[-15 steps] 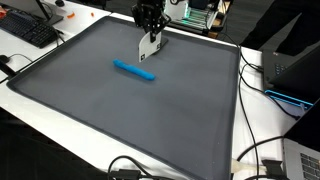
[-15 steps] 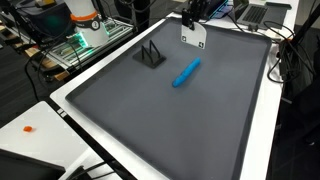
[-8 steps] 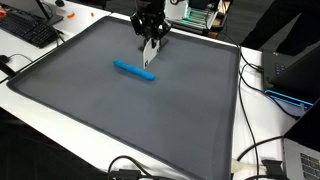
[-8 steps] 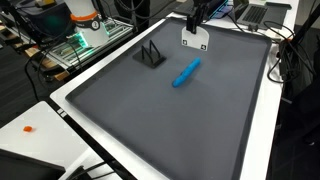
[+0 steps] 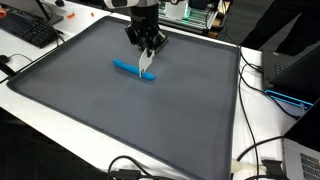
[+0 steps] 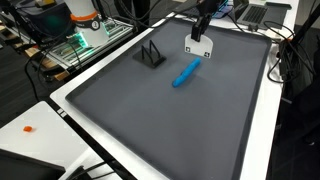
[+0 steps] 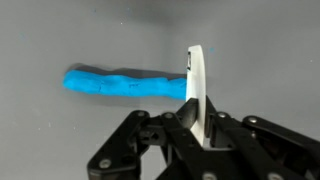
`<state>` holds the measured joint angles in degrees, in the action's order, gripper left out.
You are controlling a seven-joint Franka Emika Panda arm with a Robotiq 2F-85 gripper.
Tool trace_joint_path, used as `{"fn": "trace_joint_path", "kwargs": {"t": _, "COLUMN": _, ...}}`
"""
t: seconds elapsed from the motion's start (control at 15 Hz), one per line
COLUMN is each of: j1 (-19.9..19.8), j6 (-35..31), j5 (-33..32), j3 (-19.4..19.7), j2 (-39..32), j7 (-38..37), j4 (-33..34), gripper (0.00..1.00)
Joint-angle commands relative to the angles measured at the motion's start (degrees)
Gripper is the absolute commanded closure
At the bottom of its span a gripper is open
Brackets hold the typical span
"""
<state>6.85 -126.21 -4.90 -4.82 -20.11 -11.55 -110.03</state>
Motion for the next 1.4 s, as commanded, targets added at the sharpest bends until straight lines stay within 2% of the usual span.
{"fn": "trace_joint_path", "kwargs": {"t": 0.0, "j1": 1.00, "j6": 0.69, "j5": -1.80, "j3": 1.17, "j2": -3.11, "j7": 0.39, "j4": 2.99, "gripper": 0.98}}
{"fn": "trace_joint_path", "kwargs": {"t": 0.73, "j1": 1.94, "j6": -0.36, "j5": -2.28, "j3": 1.89, "j2": -7.25, "j7": 0.69, "j4": 5.90, "gripper": 0.98}}
{"fn": "trace_joint_path", "kwargs": {"t": 1.33, "j1": 2.88, "j6": -1.03, "j5": -4.10, "j3": 2.67, "j2": -8.61, "j7": 0.49, "j4": 5.39, "gripper": 0.98}}
